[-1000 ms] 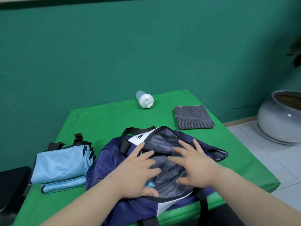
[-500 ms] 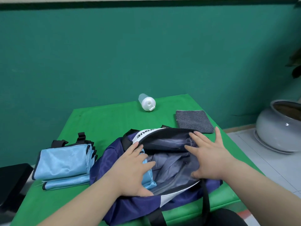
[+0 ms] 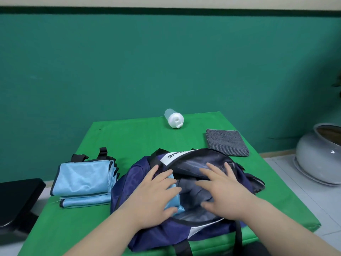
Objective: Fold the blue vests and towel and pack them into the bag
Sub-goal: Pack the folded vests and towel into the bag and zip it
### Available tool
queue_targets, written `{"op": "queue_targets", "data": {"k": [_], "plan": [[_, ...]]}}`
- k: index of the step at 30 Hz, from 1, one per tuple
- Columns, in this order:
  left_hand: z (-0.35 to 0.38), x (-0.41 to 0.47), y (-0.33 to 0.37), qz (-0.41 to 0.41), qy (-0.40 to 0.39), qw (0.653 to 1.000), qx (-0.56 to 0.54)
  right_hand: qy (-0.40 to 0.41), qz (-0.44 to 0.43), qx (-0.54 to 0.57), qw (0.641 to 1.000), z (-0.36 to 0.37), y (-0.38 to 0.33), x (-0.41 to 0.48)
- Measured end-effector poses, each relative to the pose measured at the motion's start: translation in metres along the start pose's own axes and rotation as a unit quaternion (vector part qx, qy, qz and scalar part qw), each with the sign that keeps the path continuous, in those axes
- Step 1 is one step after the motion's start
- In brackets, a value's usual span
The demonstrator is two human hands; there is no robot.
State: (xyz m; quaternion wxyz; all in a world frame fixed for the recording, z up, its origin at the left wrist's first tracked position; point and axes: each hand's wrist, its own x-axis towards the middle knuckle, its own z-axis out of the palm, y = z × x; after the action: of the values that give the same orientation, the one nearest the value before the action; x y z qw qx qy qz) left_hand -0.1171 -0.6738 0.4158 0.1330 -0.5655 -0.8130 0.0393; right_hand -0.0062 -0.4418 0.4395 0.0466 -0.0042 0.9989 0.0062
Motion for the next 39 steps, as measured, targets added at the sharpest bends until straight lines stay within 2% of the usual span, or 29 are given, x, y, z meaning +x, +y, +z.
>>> {"op": "queue_targets", "data": {"k": [3,7,11,14,18,20,23,26,30,34,39], "plan": [[-0.006,-0.023,-0.006,-0.023,0.072,0.995,-0.065,0.068,-0.066,0.077,0.992,-0.008,-0.033,0.012],[-0.004,-0.076,-0.038,-0.090,0.120,0.979,-0.138,0.158,-0.146,0.199,0.956,-0.019,-0.089,0.033],[-0.002,-0.139,-0.081,-0.214,0.121,0.954,-0.171,0.144,-0.160,0.326,0.921,-0.024,-0.156,0.061],[-0.005,-0.172,-0.110,-0.345,0.119,0.903,-0.227,0.087,-0.142,0.372,0.913,-0.020,-0.200,0.091],[0.000,-0.190,-0.146,-0.413,0.106,0.862,-0.274,0.033,-0.089,0.403,0.910,-0.009,-0.239,0.137],[0.004,-0.191,-0.165,-0.440,0.086,0.845,-0.292,0.014,-0.059,0.387,0.920,-0.002,-0.249,0.160],[0.015,-0.192,-0.192,-0.461,0.024,0.831,-0.311,-0.012,-0.002,0.360,0.933,0.005,-0.252,0.189],[0.026,-0.192,-0.215,-0.458,-0.012,0.810,-0.366,-0.016,0.043,0.384,0.922,0.012,-0.247,0.212],[0.041,-0.190,-0.242,-0.446,-0.005,0.782,-0.435,-0.011,0.065,0.465,0.883,0.018,-0.243,0.233],[0.062,-0.189,-0.260,-0.468,-0.008,0.709,-0.528,-0.029,0.096,0.572,0.814,0.029,-0.235,0.239],[0.079,-0.185,-0.267,-0.465,0.016,0.669,-0.580,-0.057,0.118,0.614,0.778,0.036,-0.230,0.252]]}}
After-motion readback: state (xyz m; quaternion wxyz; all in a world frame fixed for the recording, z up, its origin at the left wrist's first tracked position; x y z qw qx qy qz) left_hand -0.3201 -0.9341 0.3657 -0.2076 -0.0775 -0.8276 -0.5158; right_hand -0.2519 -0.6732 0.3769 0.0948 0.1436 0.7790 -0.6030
